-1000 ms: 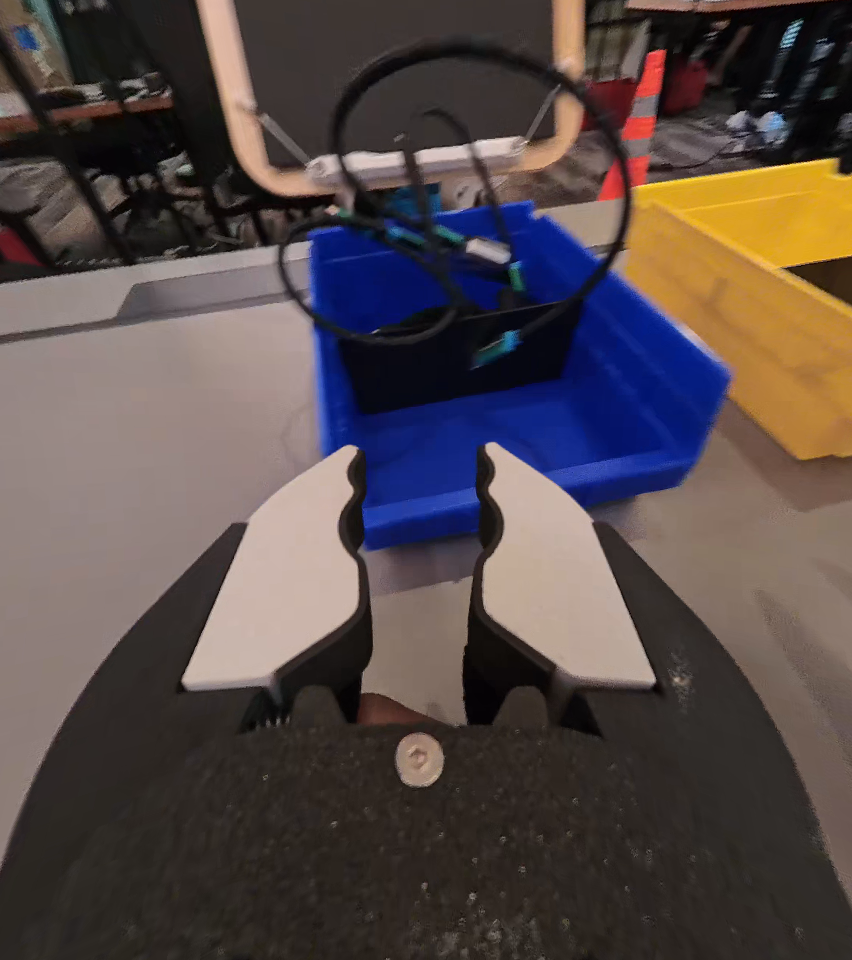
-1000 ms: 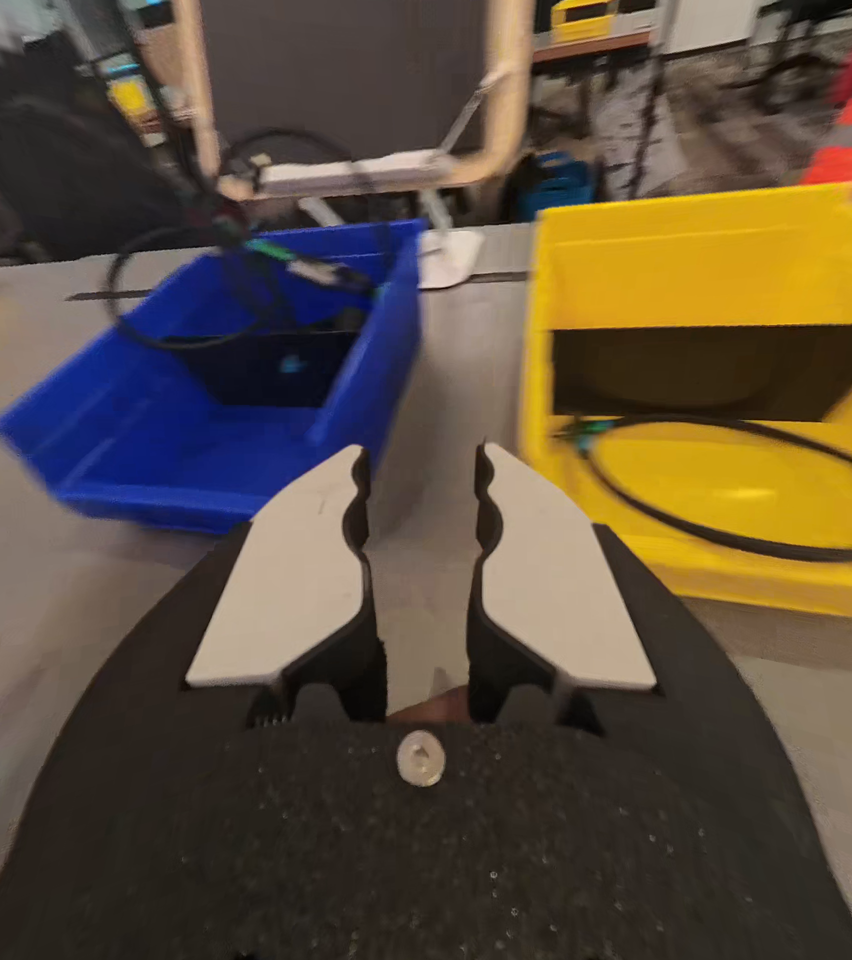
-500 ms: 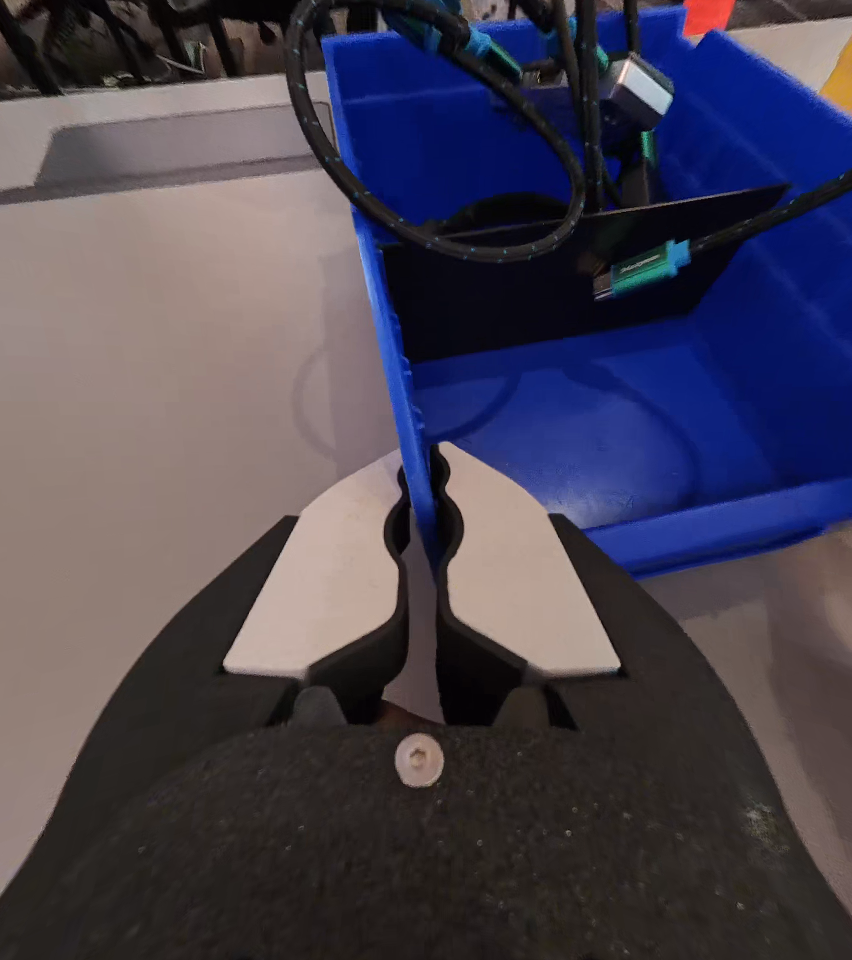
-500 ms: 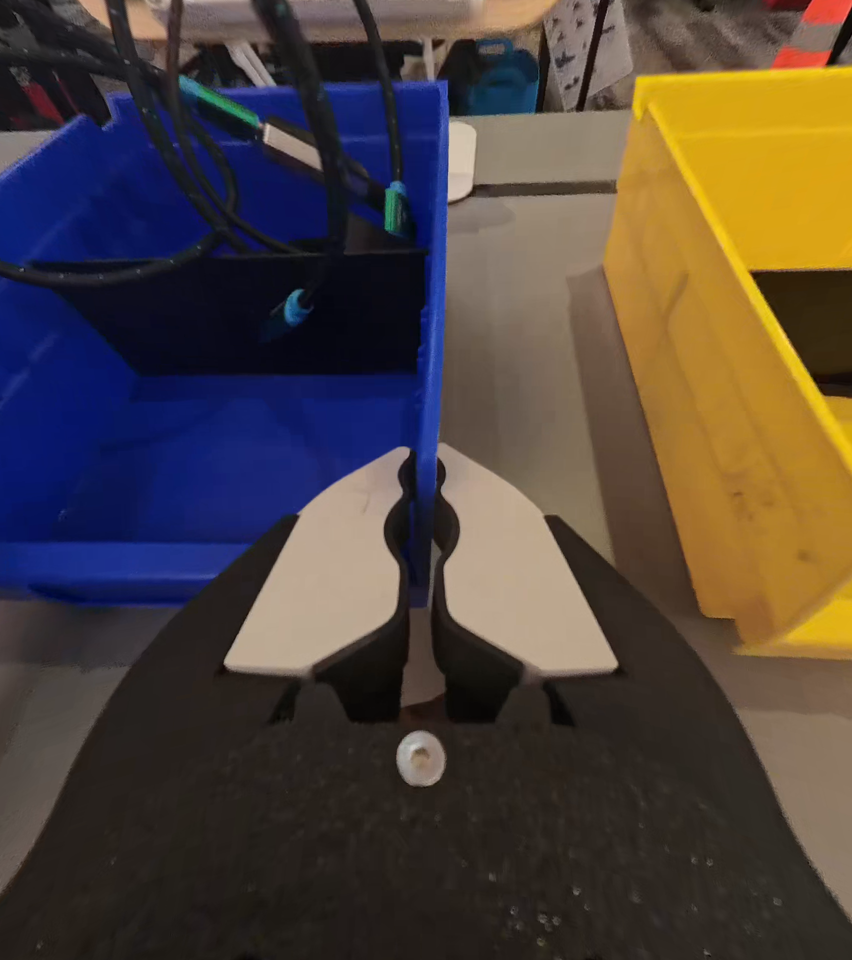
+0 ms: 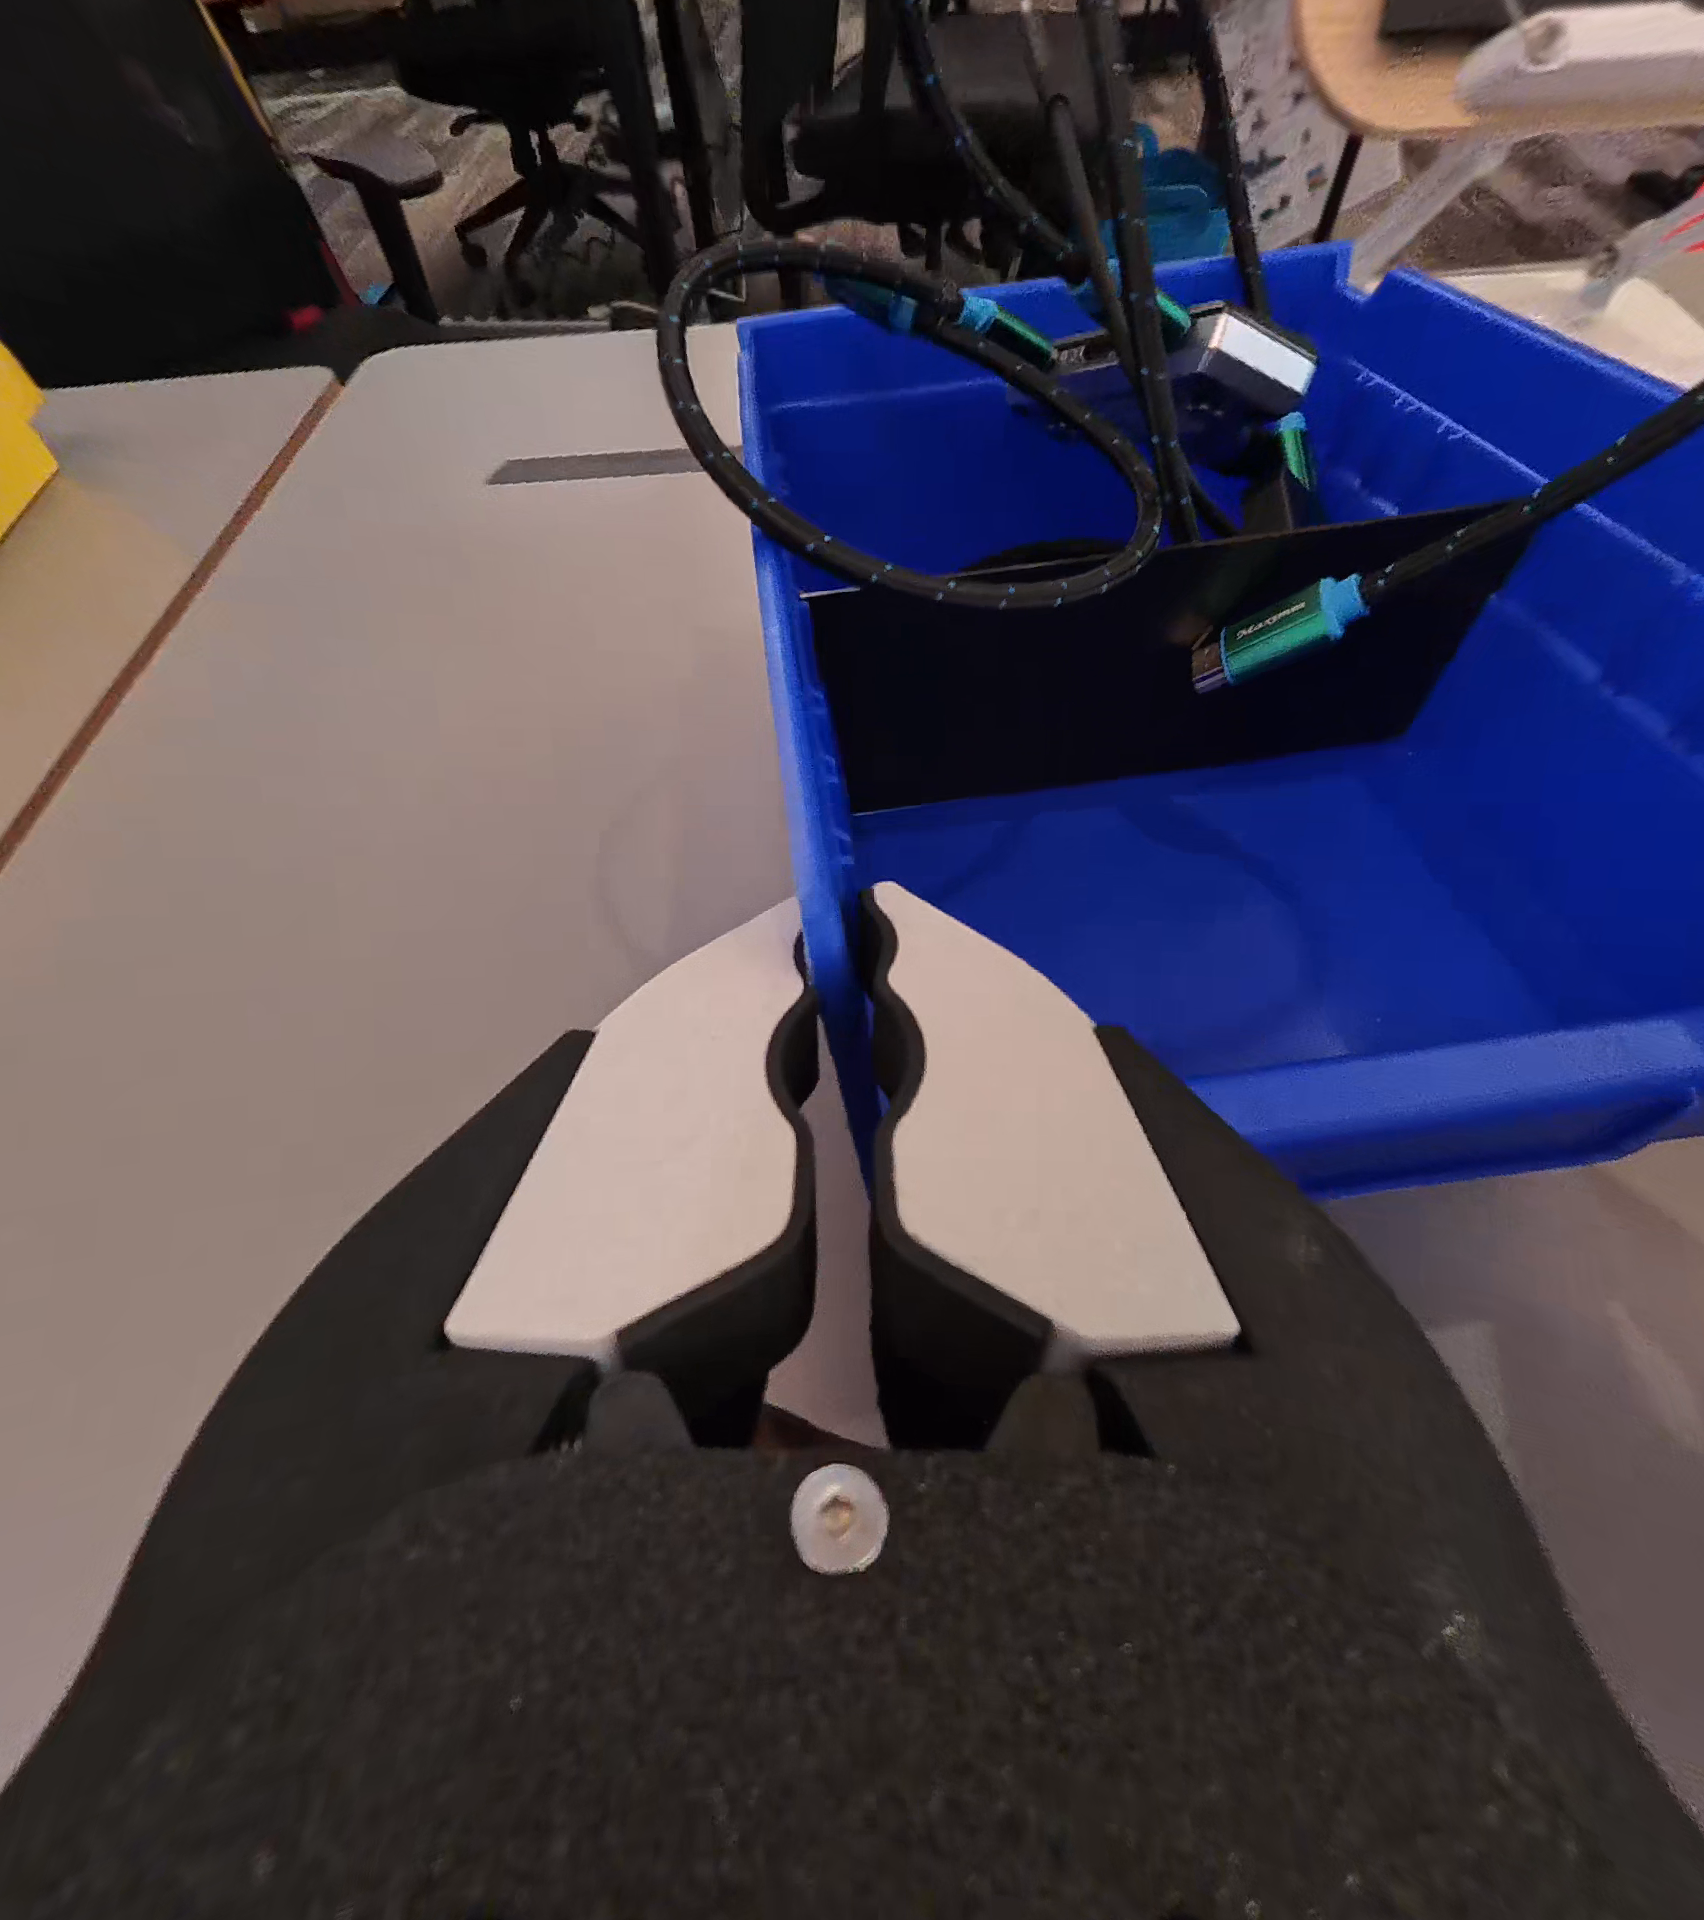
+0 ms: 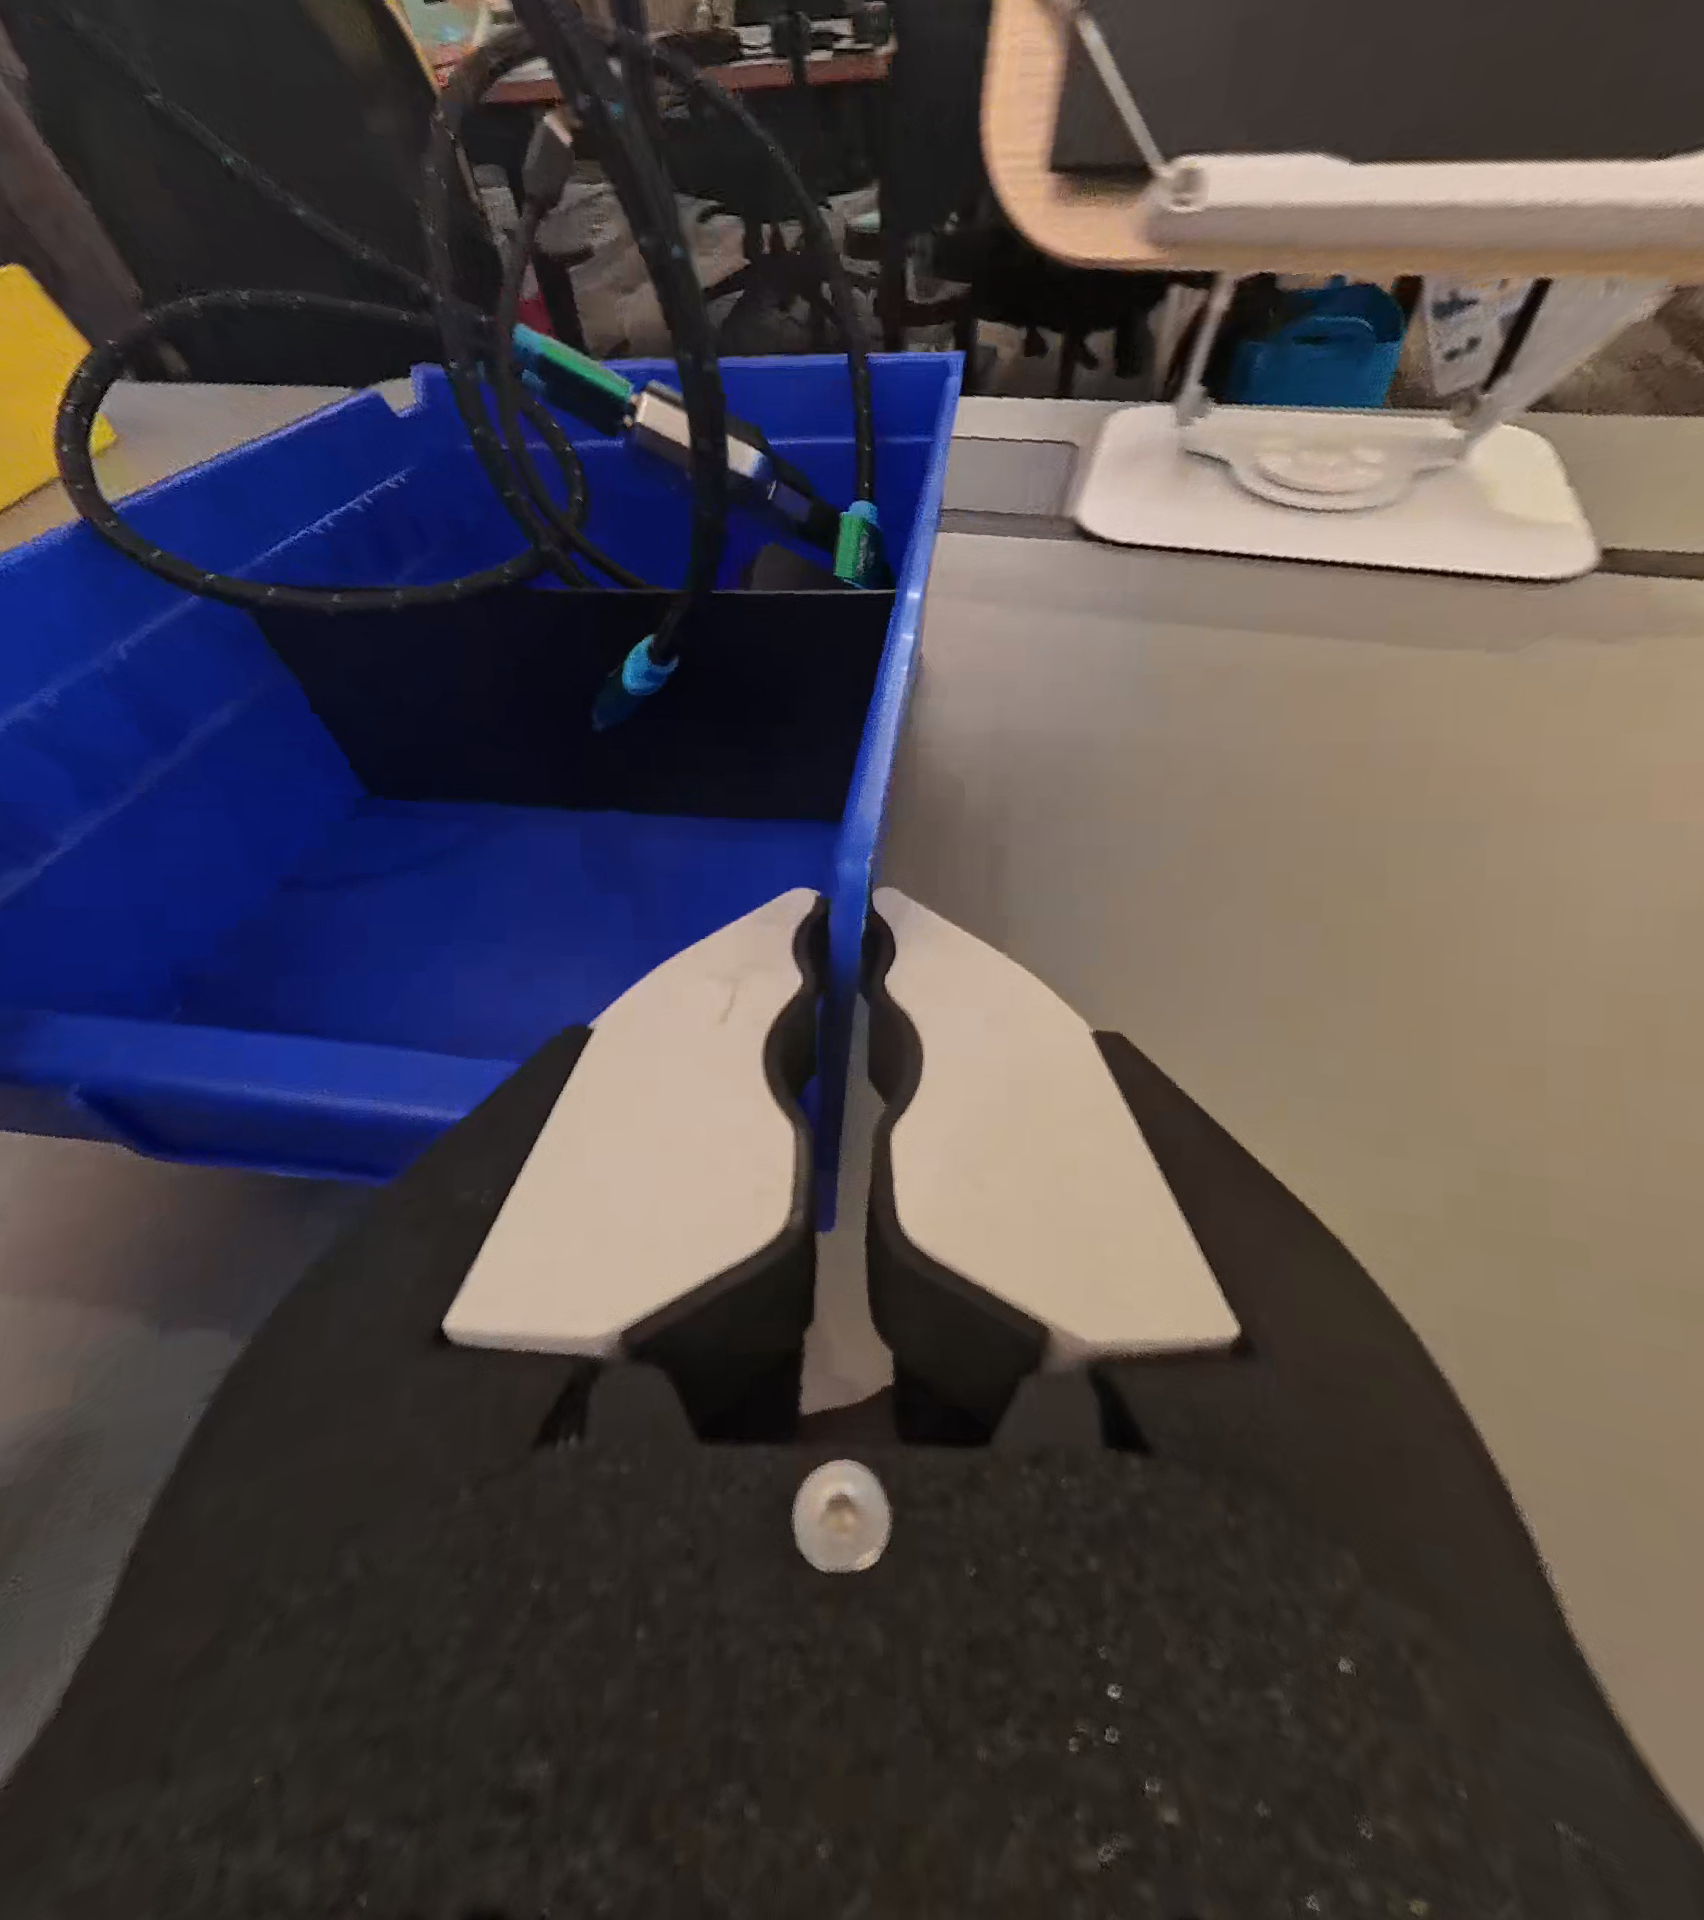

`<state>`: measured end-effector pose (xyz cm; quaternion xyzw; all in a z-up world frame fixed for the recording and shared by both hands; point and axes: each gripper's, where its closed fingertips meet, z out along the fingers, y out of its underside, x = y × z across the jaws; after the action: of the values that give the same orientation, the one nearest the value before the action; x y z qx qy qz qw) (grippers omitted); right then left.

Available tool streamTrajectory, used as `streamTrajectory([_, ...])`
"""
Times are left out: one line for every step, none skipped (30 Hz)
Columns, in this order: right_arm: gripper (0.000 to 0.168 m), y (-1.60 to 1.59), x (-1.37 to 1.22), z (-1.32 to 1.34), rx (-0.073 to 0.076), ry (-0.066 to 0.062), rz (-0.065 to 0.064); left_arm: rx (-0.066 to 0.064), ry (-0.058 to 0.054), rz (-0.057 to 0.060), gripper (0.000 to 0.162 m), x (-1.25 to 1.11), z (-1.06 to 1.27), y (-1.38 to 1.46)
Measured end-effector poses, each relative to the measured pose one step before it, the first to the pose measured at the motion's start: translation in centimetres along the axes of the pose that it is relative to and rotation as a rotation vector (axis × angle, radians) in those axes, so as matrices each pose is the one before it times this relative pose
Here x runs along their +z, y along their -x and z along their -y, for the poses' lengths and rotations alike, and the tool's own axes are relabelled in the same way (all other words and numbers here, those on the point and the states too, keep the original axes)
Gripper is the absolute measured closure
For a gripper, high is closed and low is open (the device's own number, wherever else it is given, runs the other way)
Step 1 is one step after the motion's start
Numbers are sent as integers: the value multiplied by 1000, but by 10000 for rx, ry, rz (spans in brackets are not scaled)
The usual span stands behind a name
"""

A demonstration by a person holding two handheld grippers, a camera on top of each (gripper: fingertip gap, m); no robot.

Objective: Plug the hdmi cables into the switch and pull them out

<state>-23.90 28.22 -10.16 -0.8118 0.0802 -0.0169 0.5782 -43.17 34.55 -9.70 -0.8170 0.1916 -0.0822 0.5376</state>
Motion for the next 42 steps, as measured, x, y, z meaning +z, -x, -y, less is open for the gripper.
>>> streamTrajectory([164,1215,282,-284,-189,-1,77,14,-1,39,158,107,-376,1135])
streamTrajectory([163,1012,211,-423,-34,83,81,-130,63,-49,158,99,-458,820])
streamTrajectory([163,827,218,-607,129,184,135,-371,204,-122,158,206,-725,621])
streamTrajectory([163,698,267,-808,87,300,164,-458,386,-126,159,361,-1009,552])
streamTrajectory([161,574,231,-594,-16,135,145,-319,308,-244,155,384,-830,293])
streamTrajectory([161,232,-52,64,-53,-227,20,-153,72,-304,156,270,-370,20])
streamTrajectory([161,260,-61,-42,-89,-33,81,-17,63,-158,152,170,-197,26])
streamTrajectory([159,323,-52,-38,-130,22,167,98,140,-73,148,92,-224,35])
streamTrajectory([157,331,-114,-44,-209,106,274,119,130,-97,142,-9,-216,-86])
streamTrajectory([156,203,-285,-62,-191,176,302,73,75,-33,135,-148,-115,-60])
streamTrajectory([155,156,-547,38,-141,117,406,51,45,179,129,-290,-10,212])
streamTrajectory([153,245,-833,87,-106,63,580,78,-12,343,126,-490,163,431])
streamTrajectory([148,136,-1061,13,-168,45,585,126,-141,353,125,-668,400,445])
streamTrajectory([144,-41,-1202,-187,-220,71,528,148,-272,264,124,-812,578,315])
streamTrajectory([143,-171,-1274,-503,-206,144,499,139,-376,189,122,-886,645,231])
streamTrajectory([143,-388,-1324,-760,-142,166,446,126,-457,117,121,-916,659,102])
streamTrajectory([143,-467,-1445,-983,-166,141,490,88,-543,29,121,-915,666,-153])
streamTrajectory([142,-734,-1580,-1143,-233,99,404,39,-572,-54,122,-833,628,-451])
streamTrajectory([140,-1317,-1703,-1088,-250,-84,41,12,-397,-124,122,-699,371,-741])
streamTrajectory([138,-1881,-1744,-1018,-155,-209,-373,-47,-77,-154,122,-526,-52,-982])
streamTrajectory([138,-2093,-1781,-1067,-28,-122,-499,-140,154,-187,121,-397,-385,-1209])
streamTrajectory([138,-2189,-1782,-1032,25,-23,-502,-193,182,-235,121,-297,-526,-1425])
streamTrajectory([137,-2298,-1758,-915,116,-27,-551,-210,137,-269,121,-200,-541,-1569])
streamTrajectory([135,-2362,-1706,-656,238,-76,-544,-176,94,-337,121,-153,-453,-1681])
streamTrajectory([133,-2264,-1663,-479,138,-129,-410,-103,70,-377,122,-70,-341,-1708])
streamTrajectory([130,-2231,-1569,-126,68,-223,-380,-32,77,-333,122,-7,-213,-1545])
streamTrajectory([129,-2396,-1393,391,170,-300,-537,54,24,-254,123,5,-68,-1290])
streamTrajectory([129,-2317,-1272,617,175,-221,-530,140,-38,-146,123,19,-36,-991])
streamTrajectory([129,-2116,-1172,730,211,-228,-465,170,-20,16,122,5,-162,-581])
streamTrajectory([129,-1841,-1079,535,46,-275,-368,131,-1,117,122,-32,-219,-284])
streamTrajectory([133,-1846,-907,293,-50,-400,-473,70,-7,63,121,-49,-167,-200])
streamTrajectory([136,-1821,-614,-31,-42,-292,-536,-1,3,-23,120,-34,-95,-152])
streamTrajectory([137,-1665,-312,-227,103,-28,-533,-60,-5,-82,120,31,-23,-101])
streamTrajectory([137,-991,-39,-389,183,313,-183,-73,12,-66,121,120,-16,-29])
streamTrajectory([137,-783,1,-393,190,386,-190,-47,51,-7,121,180,-64,89])
streamTrajectory([140,-453,-96,37,85,74,-96,-8,57,-28,122,188,-58,65])
streamTrajectory([144,-147,-121,203,26,-93,30,-13,87,-69,122,201,-93,-4])
streamTrajectory([145,-59,-47,11,2,43,10,-59,84,-78,122,173,-96,-20])
streamTrajectory([147,90,-4,-41,-17,45,80,-77,40,-143,125,139,-40,-135])
streamTrajectory([147,139,1,-59,81,16,101,-72,78,-170,126,143,-89,-189])
streamTrajectory([148,249,4,-102,229,-5,206,-66,117,-101,126,149,-182,-126])
streamTrajectory([149,172,-4,-98,296,-31,174,-71,122,-94,125,132,-214,-132])
